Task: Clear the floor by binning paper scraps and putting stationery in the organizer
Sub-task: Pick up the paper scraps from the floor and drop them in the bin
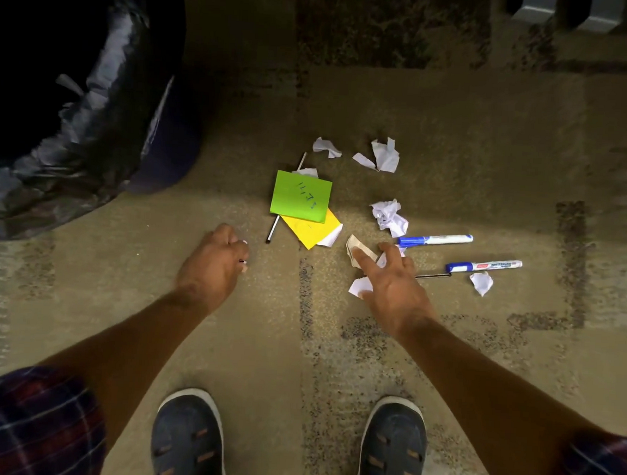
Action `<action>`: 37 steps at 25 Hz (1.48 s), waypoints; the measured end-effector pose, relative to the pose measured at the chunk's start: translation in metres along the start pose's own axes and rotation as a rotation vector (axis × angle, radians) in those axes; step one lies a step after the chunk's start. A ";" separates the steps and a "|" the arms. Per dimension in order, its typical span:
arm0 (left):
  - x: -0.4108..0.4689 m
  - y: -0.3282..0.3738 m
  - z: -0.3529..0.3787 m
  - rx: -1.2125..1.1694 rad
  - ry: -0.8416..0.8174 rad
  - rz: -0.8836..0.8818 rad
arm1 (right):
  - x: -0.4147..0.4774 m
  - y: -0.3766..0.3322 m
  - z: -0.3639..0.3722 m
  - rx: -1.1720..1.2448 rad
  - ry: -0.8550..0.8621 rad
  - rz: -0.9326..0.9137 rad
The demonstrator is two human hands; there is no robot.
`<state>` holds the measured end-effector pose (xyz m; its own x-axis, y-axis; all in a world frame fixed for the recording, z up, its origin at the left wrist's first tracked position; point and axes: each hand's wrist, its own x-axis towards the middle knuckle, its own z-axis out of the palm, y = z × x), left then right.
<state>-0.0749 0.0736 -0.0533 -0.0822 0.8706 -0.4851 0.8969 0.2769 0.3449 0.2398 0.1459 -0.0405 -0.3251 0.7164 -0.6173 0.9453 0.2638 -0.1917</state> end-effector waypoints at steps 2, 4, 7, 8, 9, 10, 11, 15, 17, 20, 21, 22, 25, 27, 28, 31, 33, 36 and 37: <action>0.000 0.002 0.000 -0.126 0.010 -0.059 | 0.004 -0.003 0.001 0.012 0.024 -0.024; 0.002 0.005 -0.001 -0.262 0.055 -0.123 | 0.010 -0.007 -0.001 0.002 0.041 -0.046; 0.001 0.011 -0.003 -0.313 0.089 -0.156 | 0.017 -0.009 -0.005 0.000 0.039 -0.074; 0.000 0.013 -0.003 -0.314 0.092 -0.162 | 0.019 -0.009 -0.004 0.015 0.041 -0.082; -0.002 0.015 -0.003 -0.315 0.098 -0.169 | 0.019 -0.009 -0.004 0.025 0.045 -0.091; -0.005 0.018 -0.003 -0.321 0.107 -0.174 | 0.019 -0.010 -0.002 0.030 0.054 -0.097; -0.008 0.020 -0.002 -0.337 0.116 -0.180 | 0.018 -0.011 0.000 0.043 0.065 -0.082; -0.029 0.035 0.000 -0.436 0.158 -0.236 | 0.008 -0.014 -0.002 0.217 0.069 0.153; -0.046 0.043 -0.004 -0.509 0.191 -0.242 | -0.007 -0.016 -0.010 0.279 0.084 0.192; -0.070 0.055 -0.014 -0.511 0.200 -0.294 | -0.036 -0.021 -0.027 0.333 0.121 0.179; -0.076 0.061 -0.019 -0.530 0.179 -0.355 | -0.045 -0.025 -0.034 0.365 0.138 0.192; -0.082 0.066 -0.025 -0.577 0.156 -0.428 | -0.054 -0.027 -0.041 0.414 0.150 0.223; -0.095 0.088 -0.051 -0.875 0.145 -0.642 | -0.075 -0.039 -0.071 0.667 0.164 0.370; -0.106 0.106 -0.079 -1.061 0.214 -0.710 | -0.091 -0.055 -0.098 0.866 0.161 0.429; -0.111 0.114 -0.095 -1.133 0.257 -0.731 | -0.098 -0.063 -0.113 0.941 0.162 0.432; -0.127 0.137 -0.143 -1.301 0.384 -0.750 | -0.118 -0.089 -0.160 1.069 0.185 0.381; -0.138 0.151 -0.181 -1.393 0.461 -0.740 | -0.127 -0.109 -0.194 1.172 0.197 0.343; -0.151 0.154 -0.228 -1.502 0.572 -0.771 | -0.131 -0.151 -0.240 1.245 0.204 0.276; -0.151 0.152 -0.238 -1.522 0.593 -0.787 | -0.127 -0.166 -0.251 1.252 0.204 0.248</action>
<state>-0.0294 0.0814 0.2636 -0.6772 0.2861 -0.6779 -0.5333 0.4438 0.7201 0.1178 0.1732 0.2614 -0.0321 0.7732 -0.6334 0.3254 -0.5911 -0.7380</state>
